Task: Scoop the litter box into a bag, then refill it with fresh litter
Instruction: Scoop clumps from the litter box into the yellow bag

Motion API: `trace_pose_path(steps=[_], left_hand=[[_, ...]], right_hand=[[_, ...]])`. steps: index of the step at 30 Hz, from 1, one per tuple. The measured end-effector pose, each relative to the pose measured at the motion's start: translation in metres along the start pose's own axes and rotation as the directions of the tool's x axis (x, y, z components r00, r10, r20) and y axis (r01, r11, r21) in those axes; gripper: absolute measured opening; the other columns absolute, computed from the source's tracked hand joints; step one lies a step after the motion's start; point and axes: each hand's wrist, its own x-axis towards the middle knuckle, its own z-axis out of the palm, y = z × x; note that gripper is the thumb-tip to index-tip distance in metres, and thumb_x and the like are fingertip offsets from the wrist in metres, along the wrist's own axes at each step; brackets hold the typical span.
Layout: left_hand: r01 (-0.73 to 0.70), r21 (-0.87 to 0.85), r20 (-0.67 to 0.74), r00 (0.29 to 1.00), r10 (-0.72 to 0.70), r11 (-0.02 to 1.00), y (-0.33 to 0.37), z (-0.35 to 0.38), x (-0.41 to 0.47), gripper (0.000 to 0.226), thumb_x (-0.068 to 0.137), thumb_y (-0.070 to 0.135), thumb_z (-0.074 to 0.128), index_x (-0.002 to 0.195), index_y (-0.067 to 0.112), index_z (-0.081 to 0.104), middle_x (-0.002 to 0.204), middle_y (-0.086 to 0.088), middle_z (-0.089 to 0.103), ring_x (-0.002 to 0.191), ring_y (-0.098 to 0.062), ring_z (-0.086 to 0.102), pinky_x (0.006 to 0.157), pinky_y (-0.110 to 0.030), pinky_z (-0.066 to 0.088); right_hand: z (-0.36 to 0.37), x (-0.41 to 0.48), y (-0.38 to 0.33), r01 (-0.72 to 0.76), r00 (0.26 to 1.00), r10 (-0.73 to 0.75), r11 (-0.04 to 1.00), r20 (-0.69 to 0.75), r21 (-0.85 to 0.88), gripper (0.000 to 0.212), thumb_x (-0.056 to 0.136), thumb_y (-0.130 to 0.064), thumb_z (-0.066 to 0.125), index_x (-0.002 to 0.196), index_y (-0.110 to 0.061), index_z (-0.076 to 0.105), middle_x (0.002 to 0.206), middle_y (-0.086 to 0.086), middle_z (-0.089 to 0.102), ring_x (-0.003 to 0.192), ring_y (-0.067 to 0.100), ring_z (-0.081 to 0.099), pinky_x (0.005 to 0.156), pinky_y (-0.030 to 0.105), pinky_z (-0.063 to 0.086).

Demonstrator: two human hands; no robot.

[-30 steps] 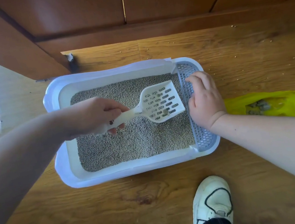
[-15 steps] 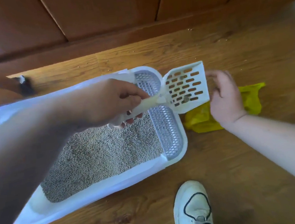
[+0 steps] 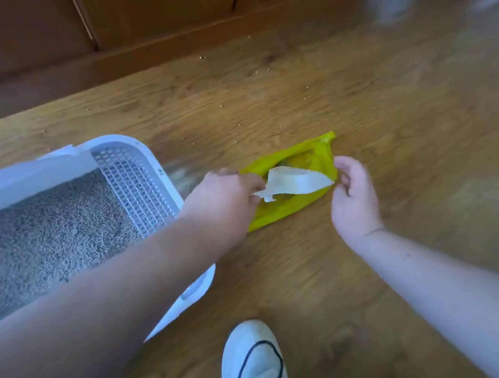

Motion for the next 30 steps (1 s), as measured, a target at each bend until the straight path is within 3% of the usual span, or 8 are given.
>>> trace_pose_path(steps=[4, 6, 9, 13, 15, 20, 24, 30], left_hand=[[-0.084, 0.213, -0.097, 0.99, 0.106, 0.973, -0.008, 0.01, -0.004, 0.026, 0.096, 0.027, 0.052, 0.12, 0.031, 0.062, 0.113, -0.003, 0.056, 0.104, -0.03, 0.048, 0.083, -0.046, 0.051], [-0.074, 0.193, -0.075, 0.993, 0.09, 0.978, -0.013, 0.009, -0.006, 0.026, 0.097, 0.028, 0.051, 0.121, 0.031, 0.061, 0.115, -0.002, 0.055, 0.107, -0.029, 0.047, 0.086, -0.046, 0.05], [-0.028, 0.046, -0.058, 0.998, 0.031, 0.999, -0.02, -0.003, -0.013, 0.026, 0.099, 0.032, 0.047, 0.123, 0.033, 0.058, 0.115, 0.0, 0.058, 0.109, -0.026, 0.052, 0.09, -0.041, 0.049], [0.097, -0.191, -0.072, 0.991, -0.112, 0.977, -0.038, -0.045, -0.033, 0.019, 0.1, 0.027, 0.045, 0.101, 0.027, 0.064, 0.07, 0.006, 0.062, 0.063, -0.009, 0.06, 0.051, -0.019, 0.041], [0.153, -0.324, -0.021, 0.985, -0.169, 0.934, -0.056, -0.075, -0.05, 0.024, 0.1, 0.026, 0.045, 0.093, 0.027, 0.067, 0.061, 0.002, 0.064, 0.047, -0.007, 0.059, 0.043, -0.015, 0.041], [0.235, -0.513, 0.144, 0.972, -0.188, 0.826, -0.123, -0.135, -0.112, 0.025, 0.099, 0.029, 0.054, 0.084, 0.022, 0.073, 0.063, -0.004, 0.066, 0.049, -0.016, 0.054, 0.049, -0.026, 0.045], [0.343, -0.585, 0.19, 0.939, -0.287, 0.735, -0.18, -0.157, -0.171, 0.012, 0.095, 0.016, 0.06, 0.094, 0.014, 0.071, 0.071, -0.017, 0.065, 0.052, -0.015, 0.051, 0.04, -0.025, 0.041], [0.499, -0.445, 0.212, 0.866, -0.454, 0.743, -0.222, -0.163, -0.237, 0.011, 0.097, 0.017, 0.057, 0.096, 0.024, 0.064, 0.065, 0.004, 0.072, 0.04, -0.003, 0.051, 0.042, -0.019, 0.039]], right_hand=[[0.006, -0.008, 0.001, 0.037, 0.999, -0.036, 0.999, 0.011, -0.007, 0.05, 0.081, 0.002, 0.043, 0.129, -0.006, 0.056, 0.124, 0.006, 0.054, 0.118, 0.025, 0.053, 0.105, 0.039, 0.043], [0.007, -0.007, -0.001, 0.056, 0.998, -0.055, 0.998, 0.015, -0.025, 0.05, 0.081, 0.003, 0.043, 0.128, -0.008, 0.056, 0.125, 0.007, 0.055, 0.119, 0.026, 0.053, 0.106, 0.043, 0.043], [0.009, -0.003, -0.011, 0.066, 0.998, -0.066, 0.998, 0.02, -0.001, 0.051, 0.08, -0.002, 0.041, 0.128, -0.011, 0.055, 0.127, 0.005, 0.055, 0.12, 0.024, 0.054, 0.108, 0.042, 0.042], [0.022, 0.005, -0.037, 0.108, 0.994, -0.107, 0.992, -0.02, 0.071, 0.041, 0.089, -0.004, 0.04, 0.126, -0.011, 0.056, 0.124, 0.004, 0.056, 0.114, 0.01, 0.051, 0.105, 0.018, 0.038], [0.033, 0.006, -0.054, 0.15, 0.989, -0.15, 0.984, -0.01, 0.094, 0.034, 0.095, -0.002, 0.041, 0.125, -0.01, 0.056, 0.124, 0.005, 0.056, 0.113, 0.004, 0.049, 0.101, 0.007, 0.034], [0.083, -0.004, -0.105, 0.238, 0.956, -0.256, 0.963, 0.146, 0.13, 0.036, 0.098, -0.014, 0.04, 0.131, -0.022, 0.054, 0.13, -0.005, 0.056, 0.121, 0.007, 0.052, 0.107, 0.02, 0.038], [0.124, -0.027, -0.157, 0.359, 0.849, -0.388, 0.922, 0.358, 0.145, 0.041, 0.1, -0.021, 0.038, 0.138, -0.03, 0.049, 0.142, -0.011, 0.048, 0.133, 0.005, 0.043, 0.113, 0.026, 0.033], [0.174, -0.065, -0.196, 0.671, 0.595, -0.521, 0.741, 0.613, -0.022, 0.052, 0.101, -0.016, 0.04, 0.152, -0.016, 0.034, 0.16, -0.001, 0.029, 0.149, 0.013, 0.02, 0.124, 0.036, 0.015]])
